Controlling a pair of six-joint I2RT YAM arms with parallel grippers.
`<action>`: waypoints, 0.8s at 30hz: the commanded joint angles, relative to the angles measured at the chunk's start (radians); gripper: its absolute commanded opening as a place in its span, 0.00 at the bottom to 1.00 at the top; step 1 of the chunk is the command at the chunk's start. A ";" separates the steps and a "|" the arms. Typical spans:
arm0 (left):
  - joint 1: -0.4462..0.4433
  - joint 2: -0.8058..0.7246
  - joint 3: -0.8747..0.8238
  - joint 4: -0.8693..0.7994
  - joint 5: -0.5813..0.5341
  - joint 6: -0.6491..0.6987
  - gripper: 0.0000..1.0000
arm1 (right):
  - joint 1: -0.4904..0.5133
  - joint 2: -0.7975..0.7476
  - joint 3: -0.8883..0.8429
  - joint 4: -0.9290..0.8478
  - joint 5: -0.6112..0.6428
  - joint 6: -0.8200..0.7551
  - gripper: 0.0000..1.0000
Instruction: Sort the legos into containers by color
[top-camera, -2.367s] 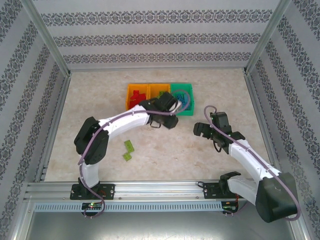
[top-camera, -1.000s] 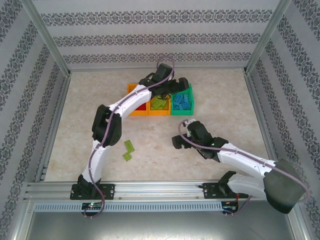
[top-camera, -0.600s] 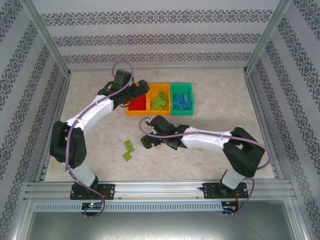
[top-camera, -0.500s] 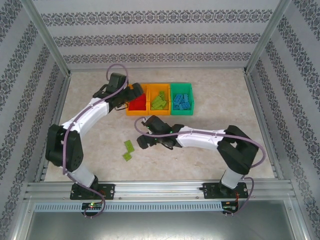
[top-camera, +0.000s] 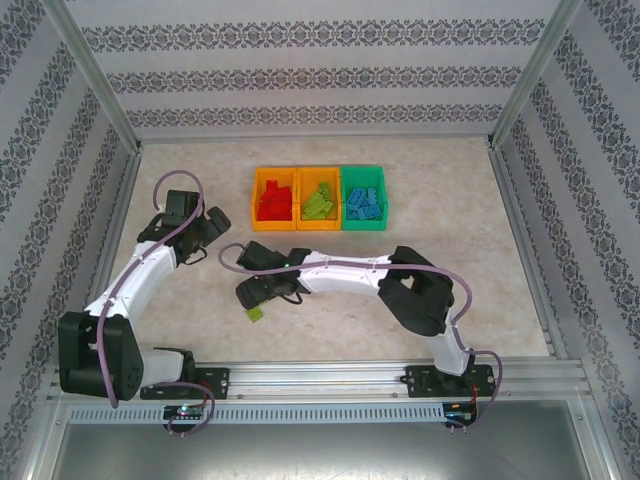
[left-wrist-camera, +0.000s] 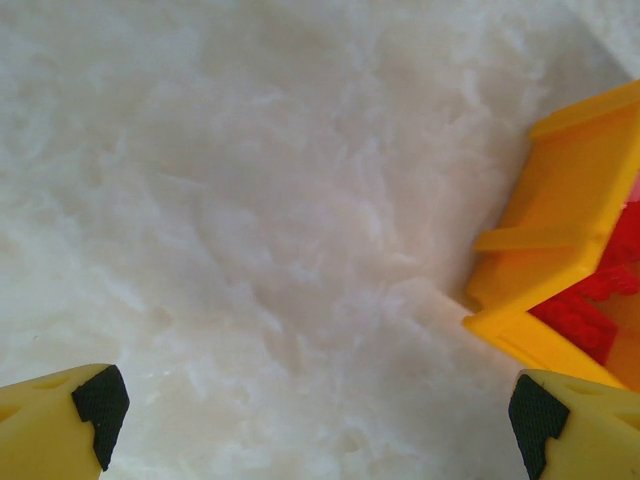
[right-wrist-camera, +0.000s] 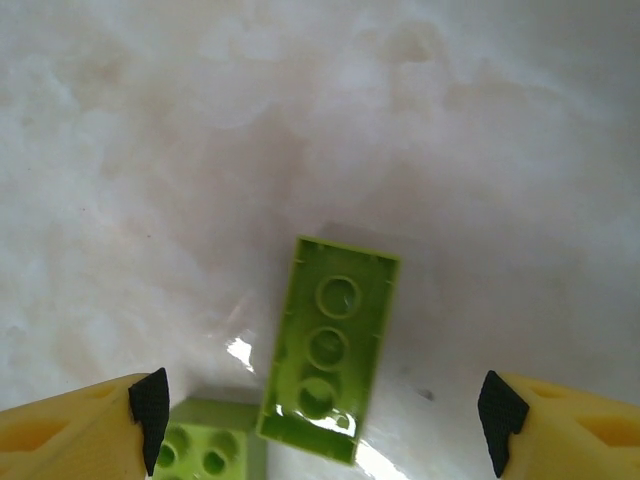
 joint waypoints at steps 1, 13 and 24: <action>0.014 -0.027 -0.007 -0.046 -0.034 0.021 0.99 | 0.009 0.049 0.044 -0.099 0.004 0.001 0.82; 0.022 -0.055 -0.042 -0.064 -0.054 0.030 0.99 | 0.009 0.188 0.141 -0.168 0.032 0.000 0.63; 0.029 -0.104 -0.069 -0.099 -0.083 0.074 0.99 | -0.062 0.109 0.041 -0.123 0.084 -0.006 0.32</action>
